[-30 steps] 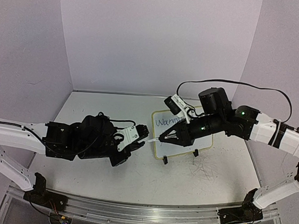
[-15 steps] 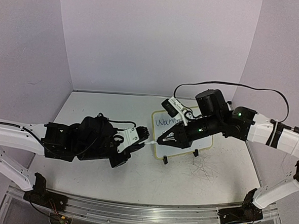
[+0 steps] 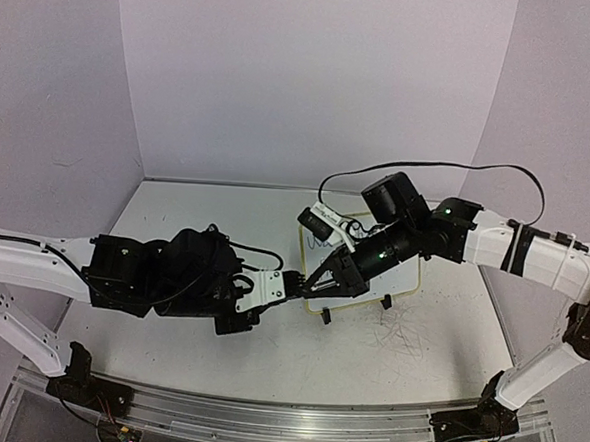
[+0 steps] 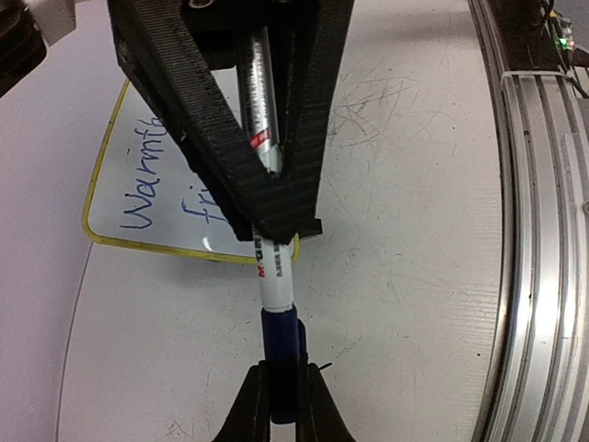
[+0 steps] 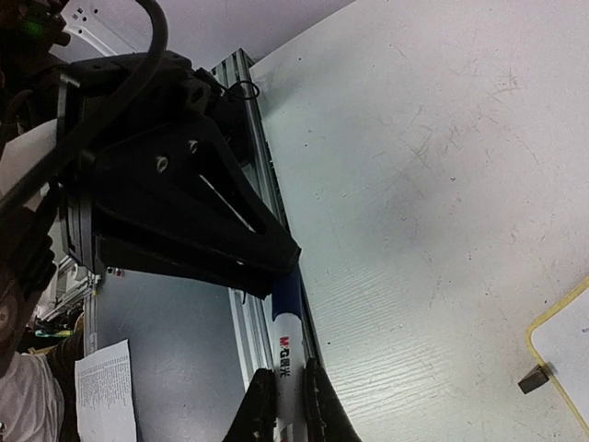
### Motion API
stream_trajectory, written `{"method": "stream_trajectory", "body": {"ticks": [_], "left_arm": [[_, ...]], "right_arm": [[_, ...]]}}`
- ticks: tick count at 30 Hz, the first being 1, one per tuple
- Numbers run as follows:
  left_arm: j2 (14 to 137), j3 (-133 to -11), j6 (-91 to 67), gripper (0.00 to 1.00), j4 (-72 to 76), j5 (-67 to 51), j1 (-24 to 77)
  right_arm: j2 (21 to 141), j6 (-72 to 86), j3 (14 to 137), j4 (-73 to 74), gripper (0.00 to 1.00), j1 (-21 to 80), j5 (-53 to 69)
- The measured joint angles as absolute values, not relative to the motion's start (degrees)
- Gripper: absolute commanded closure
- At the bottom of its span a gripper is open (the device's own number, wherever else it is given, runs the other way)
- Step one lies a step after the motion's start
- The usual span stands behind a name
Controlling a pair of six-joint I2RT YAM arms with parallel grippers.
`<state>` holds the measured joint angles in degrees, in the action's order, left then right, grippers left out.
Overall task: Write a sentence on the whiteboard
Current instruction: Insert the whiteboard marker without the cap into the pen cap.
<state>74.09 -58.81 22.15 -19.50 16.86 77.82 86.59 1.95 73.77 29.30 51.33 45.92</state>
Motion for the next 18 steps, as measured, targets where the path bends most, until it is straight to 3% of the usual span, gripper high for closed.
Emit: {"method": "stream_trajectory", "body": {"ticks": [5,14,16,18], "left_arm": [[77.2,-62.1,24.3,1.00,-24.5,19.5,79.2],[77.4,-59.5,25.6,1.00,-7.5,21.5,90.0],[76.2,-57.5,24.0,0.93,-4.7,22.9,89.9],[73.4,-54.9,21.5,0.74,-3.5,25.6,89.6]], "right_arm": [[88.9,4.2,76.1,31.3,1.00,53.1,43.8],[88.5,19.4,62.8,6.2,1.00,61.1,43.2],[86.0,20.2,59.3,2.6,1.00,60.3,41.0],[83.2,20.6,55.3,0.6,1.00,58.5,38.4]]}}
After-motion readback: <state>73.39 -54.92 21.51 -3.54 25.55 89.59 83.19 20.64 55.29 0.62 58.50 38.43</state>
